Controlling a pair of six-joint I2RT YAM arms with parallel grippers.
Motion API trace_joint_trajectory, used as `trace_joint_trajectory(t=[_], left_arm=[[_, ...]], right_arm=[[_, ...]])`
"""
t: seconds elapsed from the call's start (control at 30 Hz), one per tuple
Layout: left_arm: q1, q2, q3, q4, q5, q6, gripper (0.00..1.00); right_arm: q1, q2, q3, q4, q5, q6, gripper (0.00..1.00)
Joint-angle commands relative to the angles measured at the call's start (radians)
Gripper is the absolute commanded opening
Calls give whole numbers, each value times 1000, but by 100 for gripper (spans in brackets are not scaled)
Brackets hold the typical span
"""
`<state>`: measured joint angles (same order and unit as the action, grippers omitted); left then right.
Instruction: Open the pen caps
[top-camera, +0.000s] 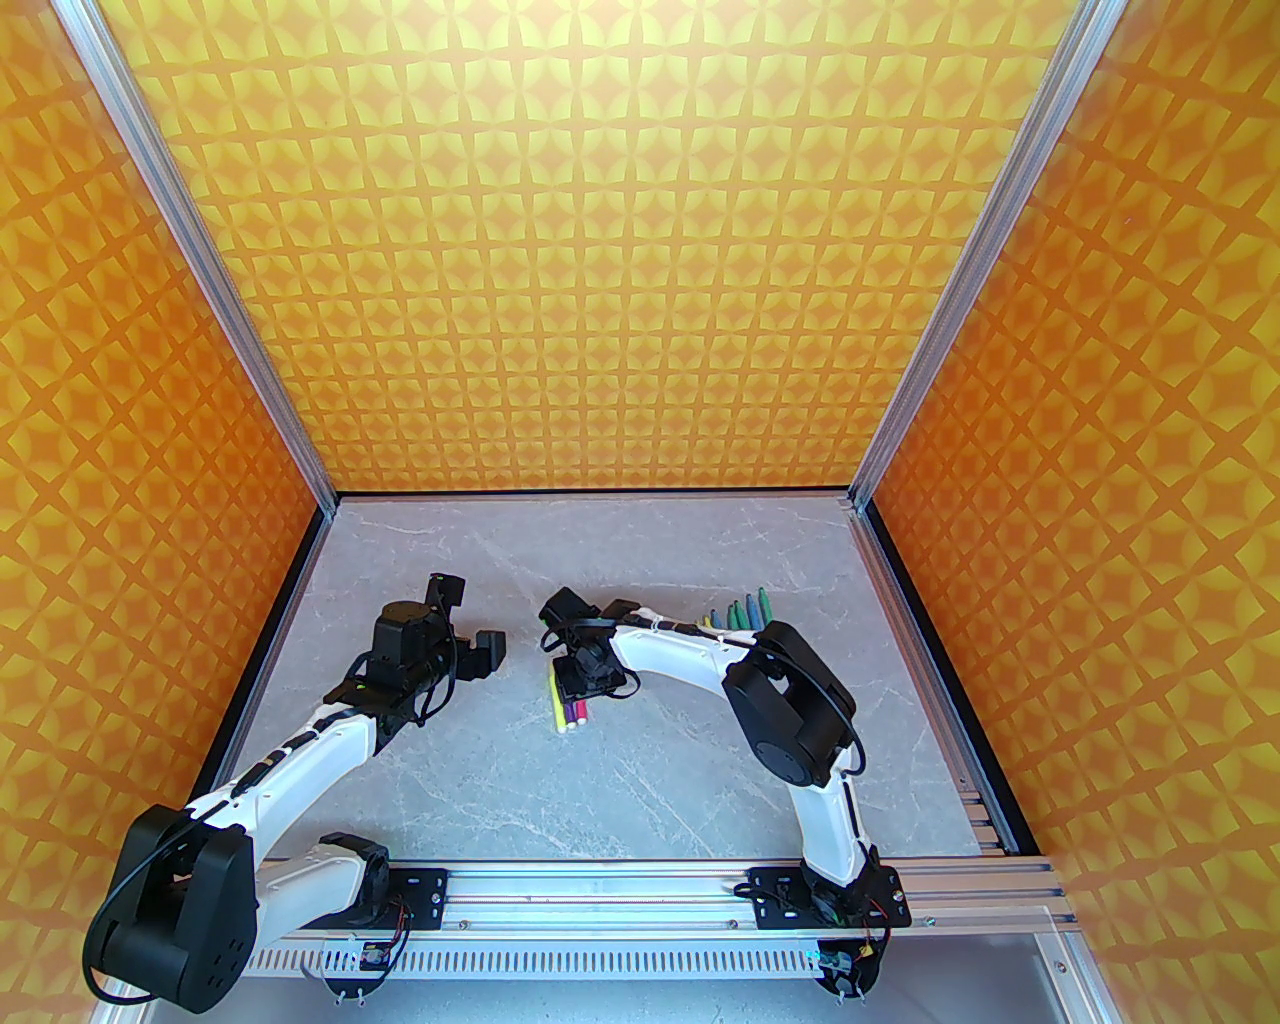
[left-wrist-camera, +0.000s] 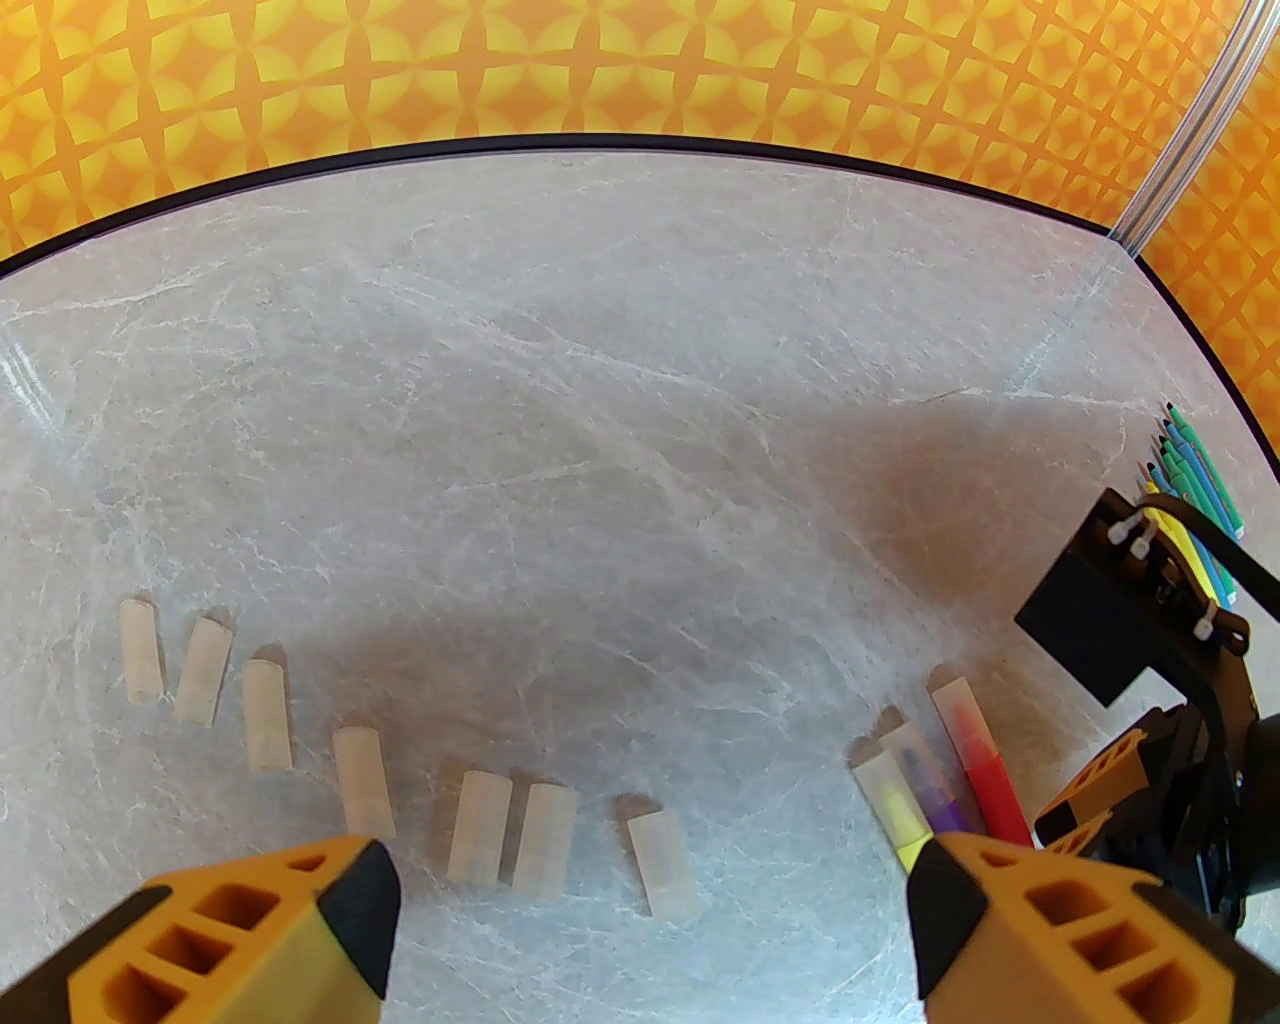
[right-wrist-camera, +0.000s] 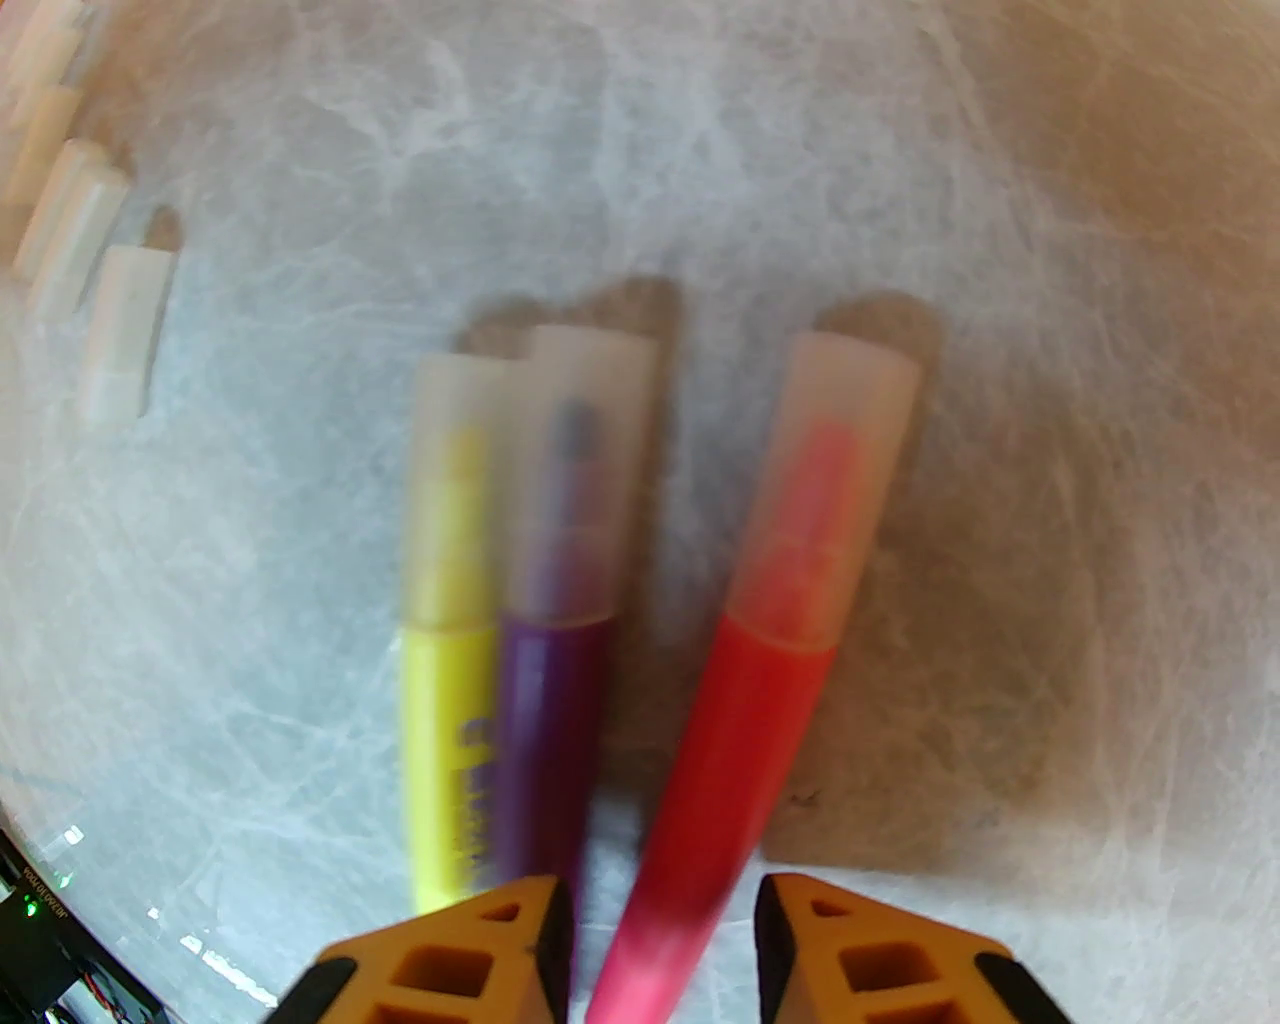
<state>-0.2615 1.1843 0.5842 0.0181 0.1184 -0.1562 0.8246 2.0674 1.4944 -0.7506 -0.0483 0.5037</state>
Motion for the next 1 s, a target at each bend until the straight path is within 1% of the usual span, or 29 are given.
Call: trace_joint_trajectory(t=[0.0,0.27,0.37,0.53,0.77,0.97], left_arm=[[7,-18,-18,24,6,-15,89],[8,-18,-20,25,6,-17,89],[8,-24,-21,22,7,-17,89],[9,-38,-27,24,6,-18,89],[10,-38,-30,30,7,-17,89],[9,-38,-30,27,7,-18,89]], right_arm=[[5,31,34,-63,36,23,35],[5,57,68,-122,53,24,31],[5,61,72,-171,88,8,29],[5,103,131,-270,146,-26,27],[5,158,177,-291,156,-51,25],[5,194,191,-272,140,-66,23]])
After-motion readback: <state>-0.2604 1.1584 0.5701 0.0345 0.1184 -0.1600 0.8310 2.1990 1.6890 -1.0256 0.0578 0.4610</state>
